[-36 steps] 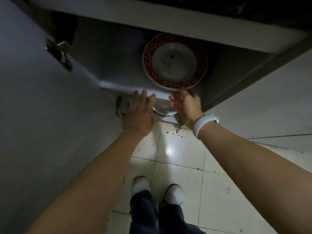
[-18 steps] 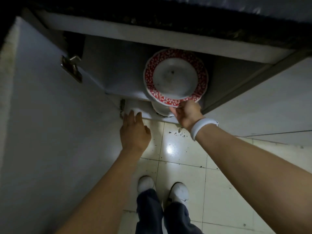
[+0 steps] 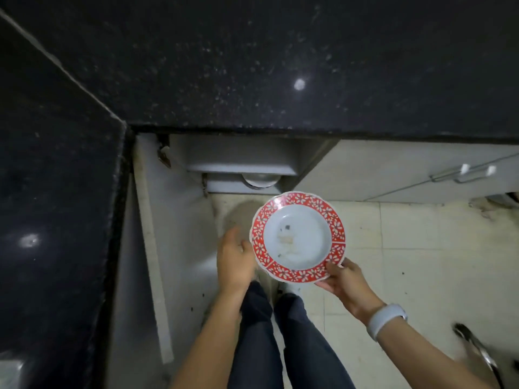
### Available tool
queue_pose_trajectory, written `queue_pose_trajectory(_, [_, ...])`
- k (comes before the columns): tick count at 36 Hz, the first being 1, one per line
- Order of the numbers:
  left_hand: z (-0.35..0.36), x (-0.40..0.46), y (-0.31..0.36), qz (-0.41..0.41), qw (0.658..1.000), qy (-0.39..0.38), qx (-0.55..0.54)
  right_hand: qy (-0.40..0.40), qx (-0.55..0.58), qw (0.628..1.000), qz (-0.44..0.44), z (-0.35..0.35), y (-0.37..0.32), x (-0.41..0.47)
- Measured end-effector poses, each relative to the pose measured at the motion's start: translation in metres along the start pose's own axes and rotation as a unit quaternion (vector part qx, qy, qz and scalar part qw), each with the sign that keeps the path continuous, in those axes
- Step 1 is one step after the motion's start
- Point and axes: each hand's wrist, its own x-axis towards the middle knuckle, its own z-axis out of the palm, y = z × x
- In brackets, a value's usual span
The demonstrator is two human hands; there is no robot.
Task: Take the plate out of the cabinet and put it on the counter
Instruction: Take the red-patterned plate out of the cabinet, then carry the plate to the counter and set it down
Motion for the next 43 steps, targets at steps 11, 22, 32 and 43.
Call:
queue_pose_trajectory(11, [0.000,-0.049,0.120,0.236,0.966,-0.062,0.085,0.041,-0.037,0.990,-0.133,-0.084,-0.073,-0.111])
queue_pose_trajectory(22, [0.083,-0.072,0.284,0.470,0.831,-0.083,0.287,0.106,0.096,0.959,-0.243,-0.185,-0.154,-0.137])
queue_pose_trajectory(32, [0.226,-0.064,0.385,0.420,0.800,-0.103,0.415,0.109,0.163,0.944,-0.267,-0.311,-0.256,-0.093])
queue_pose_trajectory(43, [0.340,-0.074,0.483,0.413,0.799,-0.124,0.419,0.110,0.197,0.944,-0.240,-0.413,-0.357,-0.051])
